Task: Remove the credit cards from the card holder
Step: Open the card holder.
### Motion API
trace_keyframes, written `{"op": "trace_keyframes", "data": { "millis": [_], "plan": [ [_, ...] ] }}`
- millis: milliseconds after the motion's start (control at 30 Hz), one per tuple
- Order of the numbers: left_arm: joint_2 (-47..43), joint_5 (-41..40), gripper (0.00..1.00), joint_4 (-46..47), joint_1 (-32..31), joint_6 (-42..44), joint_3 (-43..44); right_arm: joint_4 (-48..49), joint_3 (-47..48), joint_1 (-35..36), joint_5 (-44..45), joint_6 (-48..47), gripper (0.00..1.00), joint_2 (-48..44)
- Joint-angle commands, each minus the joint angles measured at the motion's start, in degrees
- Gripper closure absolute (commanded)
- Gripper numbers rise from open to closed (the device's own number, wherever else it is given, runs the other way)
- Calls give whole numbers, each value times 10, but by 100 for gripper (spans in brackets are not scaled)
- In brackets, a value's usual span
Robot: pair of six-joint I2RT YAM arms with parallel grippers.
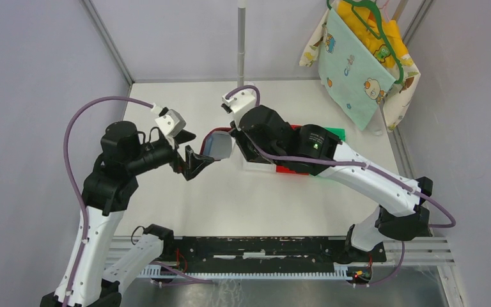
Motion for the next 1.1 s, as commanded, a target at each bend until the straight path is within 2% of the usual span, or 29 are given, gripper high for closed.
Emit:
{"op": "trace_keyframes", "data": {
  "millis": [0,133,300,800,1067],
  "plan": [
    [-3,-10,0,-23,1,102,7,22,35,5,16,-17,100,-19],
    [-4,-4,3,-73,1,189,17,17,40,6,6,-20,100,-17],
    [-3,-11,10,-56,1,188,19,21,39,15,-11,-22,100,-13],
    [-13,-63,33,-43,1,256,20,33,38,25,-56,-40,100,-21],
    [-22,-24,38,-43,1,276,10,60,35,33,-163,-61,100,-14]
  ]
}}
